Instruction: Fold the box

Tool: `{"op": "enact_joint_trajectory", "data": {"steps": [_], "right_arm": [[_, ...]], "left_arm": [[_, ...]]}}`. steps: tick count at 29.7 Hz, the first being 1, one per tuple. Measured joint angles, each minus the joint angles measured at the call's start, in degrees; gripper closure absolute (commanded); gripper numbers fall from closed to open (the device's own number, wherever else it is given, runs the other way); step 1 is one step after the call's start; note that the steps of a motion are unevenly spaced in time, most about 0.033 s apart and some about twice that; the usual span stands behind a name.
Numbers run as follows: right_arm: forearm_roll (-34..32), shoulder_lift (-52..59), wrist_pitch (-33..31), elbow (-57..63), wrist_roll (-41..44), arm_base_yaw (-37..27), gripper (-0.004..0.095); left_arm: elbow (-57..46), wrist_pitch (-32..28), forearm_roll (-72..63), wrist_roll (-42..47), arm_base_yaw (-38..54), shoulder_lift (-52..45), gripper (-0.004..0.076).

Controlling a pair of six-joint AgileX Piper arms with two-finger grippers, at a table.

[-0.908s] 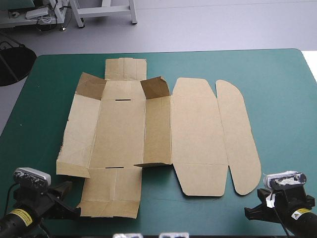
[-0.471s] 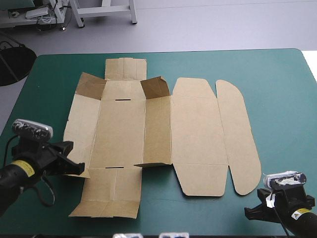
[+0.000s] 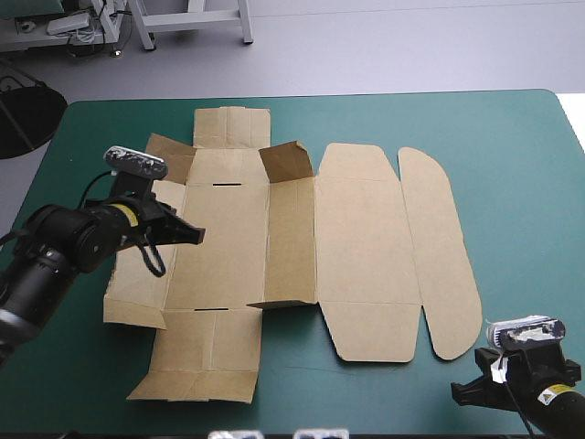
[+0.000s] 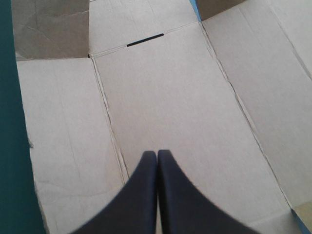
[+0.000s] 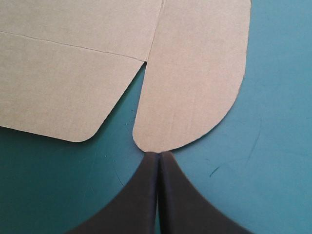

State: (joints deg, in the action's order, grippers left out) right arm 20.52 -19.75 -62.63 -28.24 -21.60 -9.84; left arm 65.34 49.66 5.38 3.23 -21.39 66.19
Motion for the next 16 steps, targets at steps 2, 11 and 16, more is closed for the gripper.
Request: {"op": "enact_joint_trajectory", "data": {"steps": [2, 11, 16], "right_arm": [[0.00, 0.00, 0.00, 0.00, 0.00, 0.00, 0.0926], [0.00, 0.00, 0.00, 0.00, 0.00, 0.00, 0.0926], [0.00, 0.00, 0.00, 0.00, 0.00, 0.00, 0.0926]], "left_arm": [[2.27, -0.38, 1.00, 0.00, 0.36, 3.25, 0.0733], [8.69, -1.02, -7.76, -4.87, 18.52, 10.83, 0.0733], [8.74, 0.06, -17.86, -14.00, 31.75, 12.31, 0.0733]]}}
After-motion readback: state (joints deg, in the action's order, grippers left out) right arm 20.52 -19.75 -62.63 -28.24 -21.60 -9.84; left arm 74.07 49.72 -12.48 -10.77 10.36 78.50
